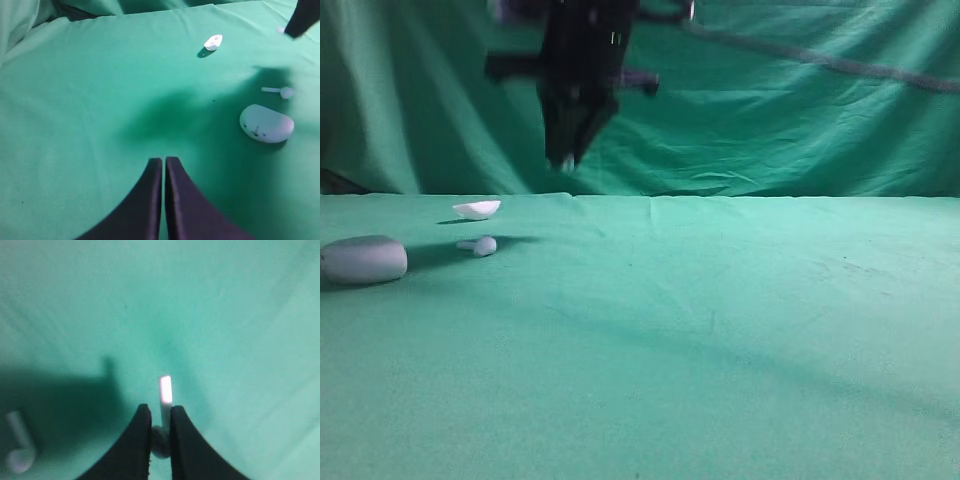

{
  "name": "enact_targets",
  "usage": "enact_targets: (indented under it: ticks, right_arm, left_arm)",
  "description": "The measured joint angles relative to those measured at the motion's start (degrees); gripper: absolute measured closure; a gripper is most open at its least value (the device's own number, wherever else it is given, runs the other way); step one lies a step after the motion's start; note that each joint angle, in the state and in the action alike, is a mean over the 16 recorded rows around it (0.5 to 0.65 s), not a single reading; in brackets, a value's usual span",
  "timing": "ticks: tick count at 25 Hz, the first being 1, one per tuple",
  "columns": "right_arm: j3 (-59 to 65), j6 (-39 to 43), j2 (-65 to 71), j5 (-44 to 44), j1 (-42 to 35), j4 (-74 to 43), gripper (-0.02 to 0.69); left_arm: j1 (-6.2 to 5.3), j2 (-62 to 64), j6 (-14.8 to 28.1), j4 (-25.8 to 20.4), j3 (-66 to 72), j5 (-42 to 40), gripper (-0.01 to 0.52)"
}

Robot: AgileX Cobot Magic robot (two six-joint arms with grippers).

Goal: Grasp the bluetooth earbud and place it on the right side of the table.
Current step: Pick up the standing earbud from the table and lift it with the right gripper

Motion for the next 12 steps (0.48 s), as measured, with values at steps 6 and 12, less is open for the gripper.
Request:
enact_targets:
  ticks: [6, 12]
  right_arm:
    - [1.26, 1.57, -10.31, 4.82, -4.07, -0.31, 0.568]
    - [13.53, 2.68, -25.13, 5.40, -11.83, -0.08, 0.568]
  left_arm:
    - [0.00, 0.00, 0.00, 0.00, 0.00, 0.00, 0.514]
    - [0.00, 0.00, 0.00, 0.00, 0.00, 0.00, 0.514]
